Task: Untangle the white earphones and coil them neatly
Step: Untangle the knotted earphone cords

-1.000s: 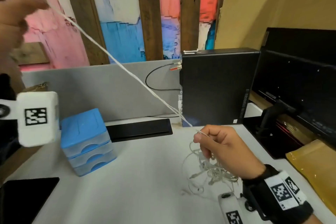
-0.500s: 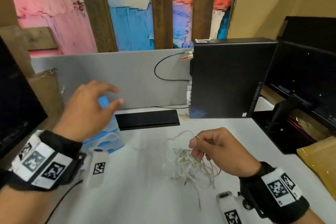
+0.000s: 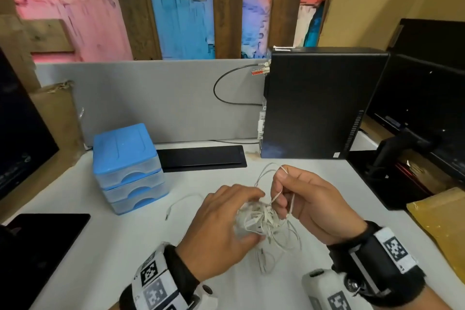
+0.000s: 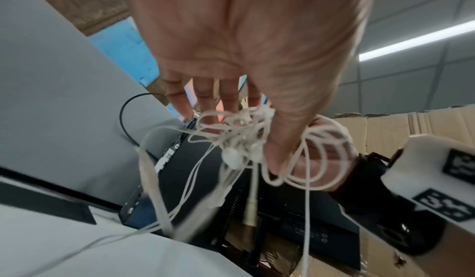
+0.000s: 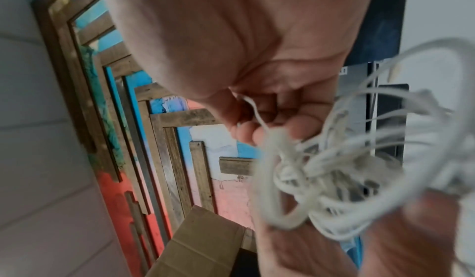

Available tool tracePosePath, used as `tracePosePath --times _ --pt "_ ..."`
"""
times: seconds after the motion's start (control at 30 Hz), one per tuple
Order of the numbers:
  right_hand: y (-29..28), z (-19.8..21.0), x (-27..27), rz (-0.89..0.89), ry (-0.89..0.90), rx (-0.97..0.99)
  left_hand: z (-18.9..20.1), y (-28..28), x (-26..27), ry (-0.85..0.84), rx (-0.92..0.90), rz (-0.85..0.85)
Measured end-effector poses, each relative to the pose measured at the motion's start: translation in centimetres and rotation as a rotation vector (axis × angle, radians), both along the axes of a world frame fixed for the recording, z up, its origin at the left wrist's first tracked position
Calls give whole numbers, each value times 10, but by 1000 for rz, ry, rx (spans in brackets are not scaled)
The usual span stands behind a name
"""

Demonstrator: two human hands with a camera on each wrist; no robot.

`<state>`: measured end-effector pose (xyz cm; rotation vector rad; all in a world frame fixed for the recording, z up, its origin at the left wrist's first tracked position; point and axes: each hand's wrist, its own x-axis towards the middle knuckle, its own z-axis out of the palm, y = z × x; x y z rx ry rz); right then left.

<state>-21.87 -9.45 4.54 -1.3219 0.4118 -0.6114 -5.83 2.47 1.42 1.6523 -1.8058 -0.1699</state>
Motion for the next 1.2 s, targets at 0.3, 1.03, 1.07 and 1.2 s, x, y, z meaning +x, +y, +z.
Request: tracePosePath --times 0.3,1.03,1.07,1.2 --pt "2 7 -3 -28 162 46 7 7 11 348 220 -137" --pt "-58 20 -47 -907 154 -406 67 30 90 1131 -78 215" --pt "-61 22 -51 -948 116 -394 70 32 98 1159 -115 233" --pt "-65 21 -60 -995 93 -443 78 42 123 1227 -162 324"
